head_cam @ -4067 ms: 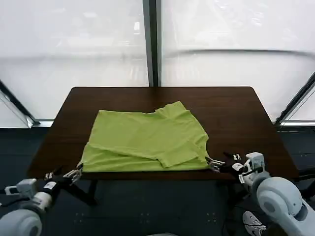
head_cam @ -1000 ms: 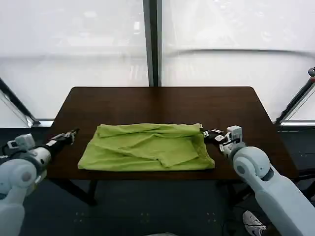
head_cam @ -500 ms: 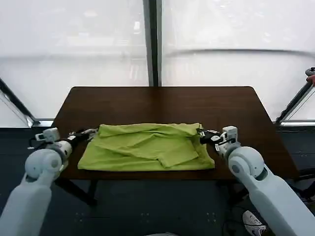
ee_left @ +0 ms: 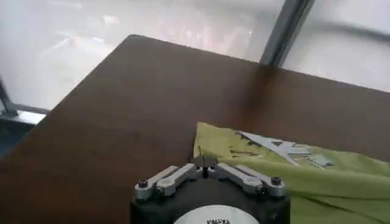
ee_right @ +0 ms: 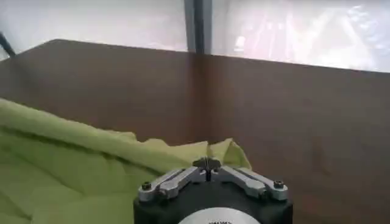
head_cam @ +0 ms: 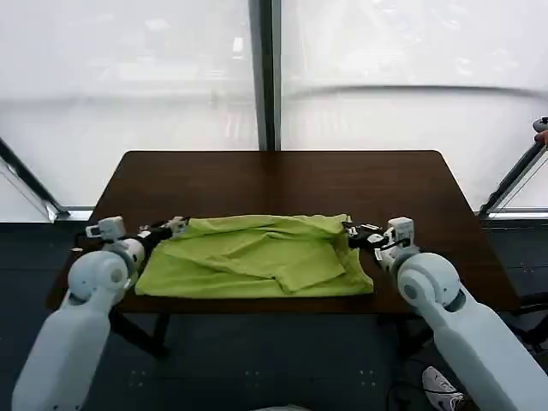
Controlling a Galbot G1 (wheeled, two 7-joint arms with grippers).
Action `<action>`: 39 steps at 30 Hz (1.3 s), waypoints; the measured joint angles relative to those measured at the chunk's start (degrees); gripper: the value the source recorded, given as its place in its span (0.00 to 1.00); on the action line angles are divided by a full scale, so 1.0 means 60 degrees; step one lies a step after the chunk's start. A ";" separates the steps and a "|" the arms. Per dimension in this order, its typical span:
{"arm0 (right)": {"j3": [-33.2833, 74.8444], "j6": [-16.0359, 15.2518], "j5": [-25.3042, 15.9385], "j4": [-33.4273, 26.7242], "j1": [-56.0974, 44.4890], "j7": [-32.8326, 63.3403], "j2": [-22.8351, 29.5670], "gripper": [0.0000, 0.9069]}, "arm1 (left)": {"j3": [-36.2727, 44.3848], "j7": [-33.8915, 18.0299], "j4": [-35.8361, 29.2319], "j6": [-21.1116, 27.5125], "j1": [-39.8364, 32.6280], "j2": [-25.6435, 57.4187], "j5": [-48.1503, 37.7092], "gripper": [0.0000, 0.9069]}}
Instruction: Fold and organize the clothes.
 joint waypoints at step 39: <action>0.1402 -0.0236 -0.1161 0.3682 -0.4034 -0.0193 -0.1644 0.00 | -0.3299 -0.0092 -0.5087 -0.0298 0.4209 0.0831 -0.1158 0.00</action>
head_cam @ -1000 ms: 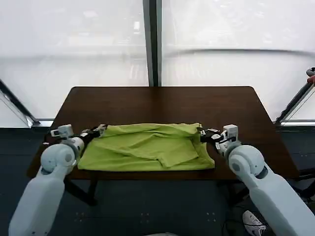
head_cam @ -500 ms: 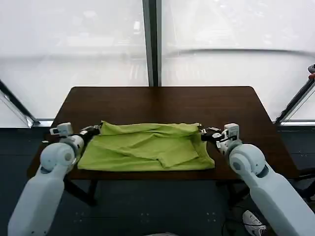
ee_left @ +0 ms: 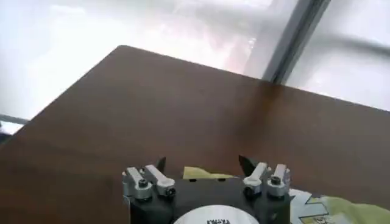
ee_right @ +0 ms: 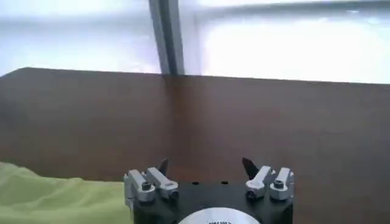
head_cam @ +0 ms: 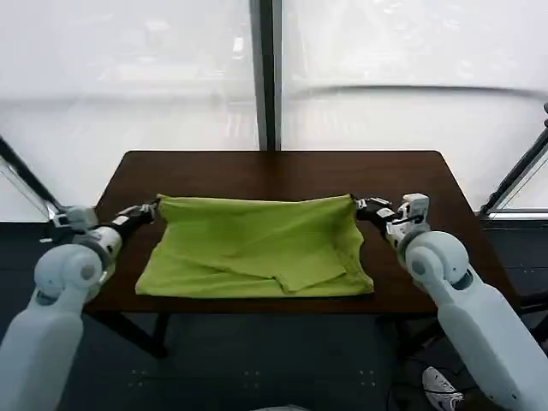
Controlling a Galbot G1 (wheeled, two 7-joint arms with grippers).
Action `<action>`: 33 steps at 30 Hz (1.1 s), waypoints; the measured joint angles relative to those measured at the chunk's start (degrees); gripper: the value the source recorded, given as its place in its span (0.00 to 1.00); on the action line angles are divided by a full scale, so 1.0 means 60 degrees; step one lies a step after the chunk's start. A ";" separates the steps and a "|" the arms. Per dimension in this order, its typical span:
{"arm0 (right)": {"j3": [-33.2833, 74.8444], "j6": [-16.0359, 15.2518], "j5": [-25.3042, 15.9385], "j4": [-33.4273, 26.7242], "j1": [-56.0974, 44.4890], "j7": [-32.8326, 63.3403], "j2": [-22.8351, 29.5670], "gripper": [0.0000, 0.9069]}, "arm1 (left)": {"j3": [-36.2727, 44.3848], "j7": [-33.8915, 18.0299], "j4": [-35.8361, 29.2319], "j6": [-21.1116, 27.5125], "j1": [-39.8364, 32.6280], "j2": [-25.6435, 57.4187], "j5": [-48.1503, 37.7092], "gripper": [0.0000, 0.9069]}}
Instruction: Fold and organize the clothes.
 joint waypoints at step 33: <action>-0.0042 -0.0126 -0.0017 -0.0192 0.0213 0.0052 0.0306 0.00 | 0.0427 0.0255 0.0764 -0.0259 0.0392 -0.1303 0.1941 0.97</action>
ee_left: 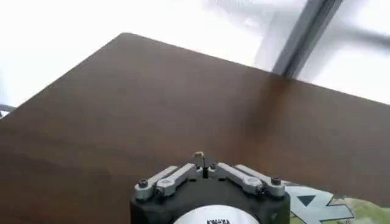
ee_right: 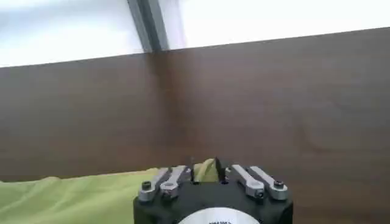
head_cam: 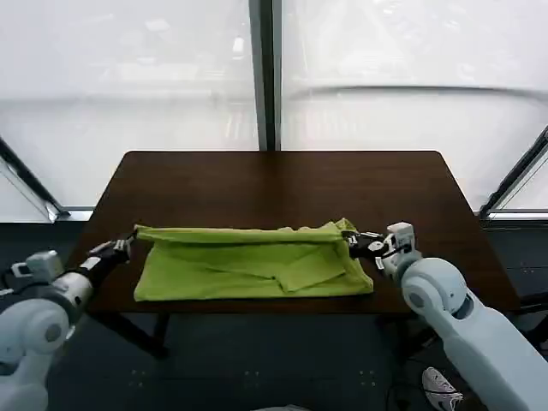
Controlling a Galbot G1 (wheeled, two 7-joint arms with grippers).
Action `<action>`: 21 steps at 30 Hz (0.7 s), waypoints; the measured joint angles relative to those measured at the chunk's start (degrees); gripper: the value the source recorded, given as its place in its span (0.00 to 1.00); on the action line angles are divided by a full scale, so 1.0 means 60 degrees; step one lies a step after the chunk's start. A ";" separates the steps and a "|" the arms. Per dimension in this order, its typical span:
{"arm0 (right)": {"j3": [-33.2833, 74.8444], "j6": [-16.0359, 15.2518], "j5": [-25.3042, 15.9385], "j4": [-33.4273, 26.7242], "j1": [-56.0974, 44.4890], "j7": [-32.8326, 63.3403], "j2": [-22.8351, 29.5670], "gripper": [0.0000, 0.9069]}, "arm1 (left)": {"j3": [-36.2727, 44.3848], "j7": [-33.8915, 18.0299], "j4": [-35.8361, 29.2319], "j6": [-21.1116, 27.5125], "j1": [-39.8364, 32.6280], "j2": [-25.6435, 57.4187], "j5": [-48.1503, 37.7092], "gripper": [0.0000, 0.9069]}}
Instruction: Fold and organize the clothes.
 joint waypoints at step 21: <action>0.0235 0.0337 0.0307 -0.0162 0.0480 0.0106 0.0126 0.00 | 0.0523 -0.0073 0.0322 -0.0019 -0.0451 -0.0344 0.0191 0.00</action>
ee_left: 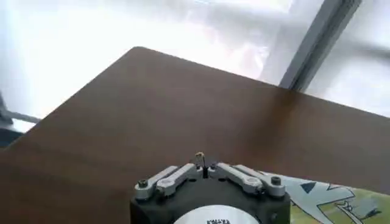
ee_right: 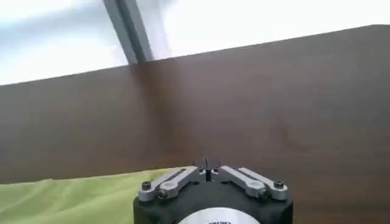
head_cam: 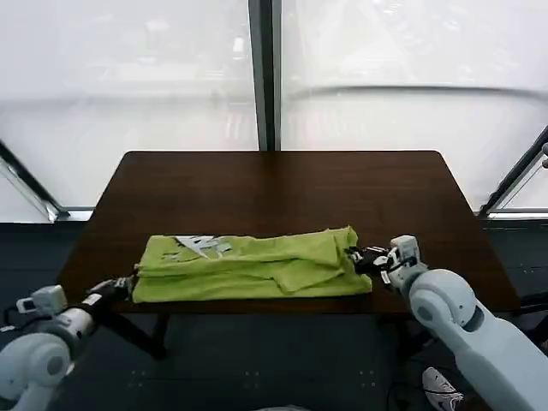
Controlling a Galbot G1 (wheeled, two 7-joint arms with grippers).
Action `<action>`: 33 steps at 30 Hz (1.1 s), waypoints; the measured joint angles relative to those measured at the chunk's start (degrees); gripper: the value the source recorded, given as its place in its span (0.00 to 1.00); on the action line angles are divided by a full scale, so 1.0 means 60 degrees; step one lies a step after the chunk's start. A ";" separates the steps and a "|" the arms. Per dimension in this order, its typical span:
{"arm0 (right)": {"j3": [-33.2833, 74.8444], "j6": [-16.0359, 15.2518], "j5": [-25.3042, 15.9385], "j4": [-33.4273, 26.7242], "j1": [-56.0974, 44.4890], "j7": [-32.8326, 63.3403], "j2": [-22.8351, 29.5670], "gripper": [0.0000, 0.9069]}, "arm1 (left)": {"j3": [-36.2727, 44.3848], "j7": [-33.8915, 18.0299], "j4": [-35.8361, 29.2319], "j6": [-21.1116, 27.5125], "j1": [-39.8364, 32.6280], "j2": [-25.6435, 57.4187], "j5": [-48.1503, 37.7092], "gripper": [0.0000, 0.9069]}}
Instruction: Fold and organize the clothes.
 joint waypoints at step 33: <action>-0.0397 -0.0686 0.0039 0.0717 -0.0562 0.0107 -0.0623 0.00 | -0.1420 -0.0143 -0.1883 -0.0233 0.0664 0.0898 -0.0846 0.00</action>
